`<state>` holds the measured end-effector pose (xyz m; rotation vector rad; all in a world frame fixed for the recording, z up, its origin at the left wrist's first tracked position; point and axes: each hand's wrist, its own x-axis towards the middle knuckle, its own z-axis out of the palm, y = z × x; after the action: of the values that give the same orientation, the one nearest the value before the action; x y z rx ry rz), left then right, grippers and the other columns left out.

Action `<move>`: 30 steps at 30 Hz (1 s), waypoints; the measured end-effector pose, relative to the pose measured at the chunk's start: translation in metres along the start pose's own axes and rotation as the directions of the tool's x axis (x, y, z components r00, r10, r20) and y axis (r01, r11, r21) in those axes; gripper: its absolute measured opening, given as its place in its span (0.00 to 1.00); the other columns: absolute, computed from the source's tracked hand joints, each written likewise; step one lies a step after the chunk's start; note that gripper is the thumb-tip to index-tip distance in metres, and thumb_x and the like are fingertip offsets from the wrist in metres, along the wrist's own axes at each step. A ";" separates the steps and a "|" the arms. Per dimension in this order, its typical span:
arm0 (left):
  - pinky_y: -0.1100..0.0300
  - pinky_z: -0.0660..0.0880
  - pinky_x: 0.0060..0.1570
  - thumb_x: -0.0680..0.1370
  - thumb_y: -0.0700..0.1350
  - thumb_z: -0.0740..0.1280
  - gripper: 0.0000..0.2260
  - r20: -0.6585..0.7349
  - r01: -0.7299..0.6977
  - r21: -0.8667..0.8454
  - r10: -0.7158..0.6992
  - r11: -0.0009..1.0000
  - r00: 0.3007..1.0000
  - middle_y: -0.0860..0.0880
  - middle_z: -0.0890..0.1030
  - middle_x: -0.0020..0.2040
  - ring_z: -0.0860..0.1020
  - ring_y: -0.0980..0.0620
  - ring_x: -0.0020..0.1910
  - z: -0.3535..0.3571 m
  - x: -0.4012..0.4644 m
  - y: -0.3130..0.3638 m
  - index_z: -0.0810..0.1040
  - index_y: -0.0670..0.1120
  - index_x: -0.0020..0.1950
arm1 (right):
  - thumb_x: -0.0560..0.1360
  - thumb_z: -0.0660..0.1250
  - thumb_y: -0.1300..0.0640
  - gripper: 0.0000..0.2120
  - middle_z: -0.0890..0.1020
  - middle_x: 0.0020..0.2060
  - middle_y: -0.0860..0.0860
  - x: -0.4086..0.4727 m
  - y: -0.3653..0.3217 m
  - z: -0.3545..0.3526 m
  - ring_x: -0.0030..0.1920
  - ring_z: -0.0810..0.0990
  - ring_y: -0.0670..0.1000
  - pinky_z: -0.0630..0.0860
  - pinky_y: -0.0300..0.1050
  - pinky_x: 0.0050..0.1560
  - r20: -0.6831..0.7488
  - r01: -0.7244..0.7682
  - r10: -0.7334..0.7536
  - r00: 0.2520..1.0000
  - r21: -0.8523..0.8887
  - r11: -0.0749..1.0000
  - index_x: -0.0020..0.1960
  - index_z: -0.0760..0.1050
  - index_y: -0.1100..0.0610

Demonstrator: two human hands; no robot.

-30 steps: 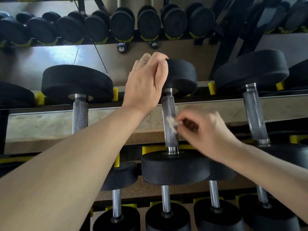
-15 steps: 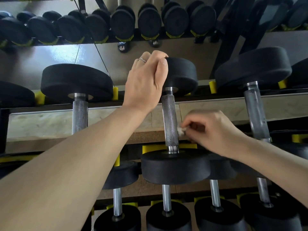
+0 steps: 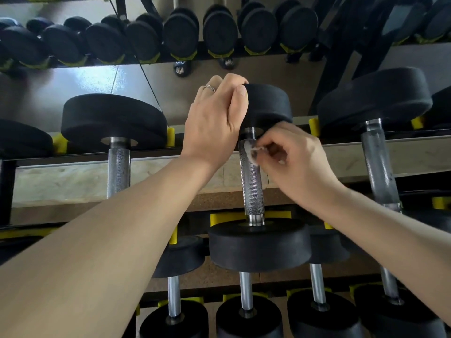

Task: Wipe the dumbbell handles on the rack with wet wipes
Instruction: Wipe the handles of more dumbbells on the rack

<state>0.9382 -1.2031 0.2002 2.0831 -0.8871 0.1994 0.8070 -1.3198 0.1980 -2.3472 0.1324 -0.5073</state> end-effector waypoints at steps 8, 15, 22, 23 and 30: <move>0.47 0.71 0.50 0.85 0.52 0.49 0.20 -0.002 -0.002 -0.016 0.002 1.000 1.000 0.46 0.76 0.47 0.72 0.44 0.49 -0.001 0.000 0.001 0.75 0.43 0.60 | 0.73 0.73 0.64 0.03 0.79 0.43 0.48 -0.008 -0.004 -0.010 0.40 0.79 0.45 0.77 0.41 0.43 0.176 0.091 -0.084 0.981 -0.030 0.995 0.44 0.81 0.59; 0.48 0.70 0.49 0.85 0.53 0.48 0.21 0.005 0.000 -0.010 0.000 1.000 1.000 0.47 0.75 0.46 0.72 0.45 0.47 -0.002 -0.001 0.002 0.76 0.43 0.61 | 0.74 0.73 0.62 0.02 0.78 0.43 0.46 -0.028 -0.010 -0.015 0.41 0.78 0.44 0.77 0.41 0.41 0.396 0.129 -0.126 0.909 0.018 0.991 0.45 0.81 0.57; 0.47 0.70 0.50 0.85 0.51 0.49 0.19 0.009 0.003 -0.011 -0.003 1.000 1.000 0.46 0.76 0.48 0.72 0.44 0.49 -0.002 -0.001 0.003 0.75 0.43 0.60 | 0.75 0.72 0.63 0.02 0.77 0.46 0.49 0.005 -0.012 -0.002 0.42 0.77 0.46 0.75 0.39 0.43 0.233 0.128 -0.107 0.967 -0.075 0.989 0.45 0.81 0.58; 0.48 0.70 0.50 0.86 0.51 0.49 0.19 0.012 -0.001 -0.014 0.001 1.000 1.000 0.46 0.75 0.48 0.72 0.44 0.48 -0.002 -0.001 0.002 0.75 0.43 0.60 | 0.75 0.72 0.62 0.02 0.76 0.47 0.48 -0.003 -0.013 -0.005 0.42 0.77 0.45 0.76 0.40 0.43 0.315 0.148 -0.118 0.942 -0.073 0.986 0.45 0.81 0.57; 0.46 0.70 0.51 0.85 0.51 0.49 0.20 -0.005 0.000 0.003 0.000 1.000 1.000 0.45 0.76 0.48 0.72 0.42 0.48 -0.001 0.000 0.002 0.76 0.42 0.59 | 0.77 0.70 0.59 0.04 0.75 0.48 0.48 0.014 -0.020 -0.009 0.42 0.75 0.44 0.75 0.38 0.45 0.453 0.307 -0.213 0.865 -0.143 0.941 0.45 0.82 0.57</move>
<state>0.9372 -1.2034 0.2021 2.0844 -0.8841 0.2062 0.8152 -1.3145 0.2220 -2.6426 -0.3648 -0.0845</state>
